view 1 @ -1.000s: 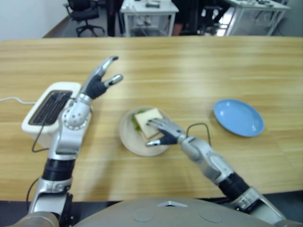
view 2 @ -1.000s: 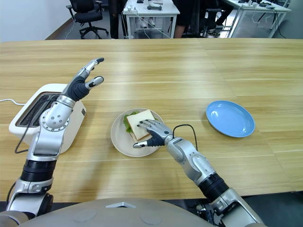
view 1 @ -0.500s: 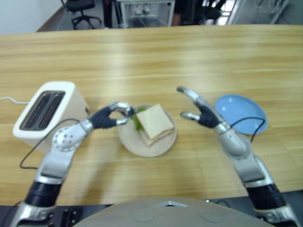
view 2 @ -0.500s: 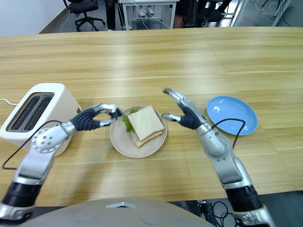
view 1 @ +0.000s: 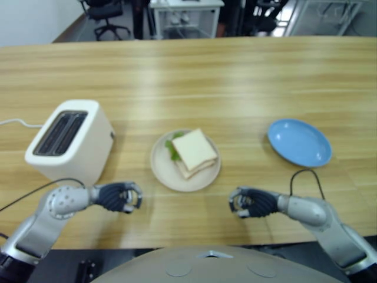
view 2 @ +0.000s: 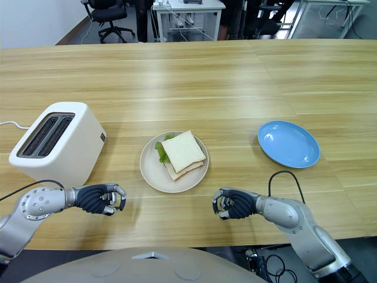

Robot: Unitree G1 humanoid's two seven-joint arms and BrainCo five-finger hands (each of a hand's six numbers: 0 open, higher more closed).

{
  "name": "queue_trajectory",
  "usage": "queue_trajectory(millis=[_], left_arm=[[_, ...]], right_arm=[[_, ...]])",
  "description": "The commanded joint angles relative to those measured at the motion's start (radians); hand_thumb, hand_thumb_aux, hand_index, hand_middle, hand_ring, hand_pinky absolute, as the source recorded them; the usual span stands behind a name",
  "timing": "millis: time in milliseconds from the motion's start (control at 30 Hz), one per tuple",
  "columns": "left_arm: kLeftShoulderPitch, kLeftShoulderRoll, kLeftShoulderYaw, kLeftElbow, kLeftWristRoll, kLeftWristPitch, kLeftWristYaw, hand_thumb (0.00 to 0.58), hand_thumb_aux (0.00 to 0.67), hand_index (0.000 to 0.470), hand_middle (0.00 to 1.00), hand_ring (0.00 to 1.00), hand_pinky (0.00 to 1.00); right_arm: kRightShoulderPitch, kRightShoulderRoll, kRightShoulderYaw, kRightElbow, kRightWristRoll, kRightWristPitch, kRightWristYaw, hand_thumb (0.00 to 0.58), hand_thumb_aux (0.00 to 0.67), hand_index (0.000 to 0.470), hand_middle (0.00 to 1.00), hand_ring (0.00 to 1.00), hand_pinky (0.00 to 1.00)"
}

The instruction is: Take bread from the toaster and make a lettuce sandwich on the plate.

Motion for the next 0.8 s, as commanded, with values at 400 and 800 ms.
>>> queue_trajectory(millis=[400, 800], left_arm=[[-0.351, -0.301, -0.288, 0.424, 0.331, 0.058, 0.230, 0.580, 0.670, 0.460, 1.00, 1.00, 1.00], [-0.655, -0.417, -0.277, 0.745, 0.479, 0.110, 0.527, 0.000, 0.000, 0.000, 0.00, 0.00, 0.00]], right_arm=[[-0.429, 0.313, 0.296, 0.564, -0.340, -0.095, -0.215, 0.580, 0.670, 0.460, 1.00, 1.00, 1.00], [-0.694, 0.462, 0.289, 0.926, -0.524, -0.192, -0.744, 0.500, 0.420, 0.289, 0.19, 0.19, 0.19]])
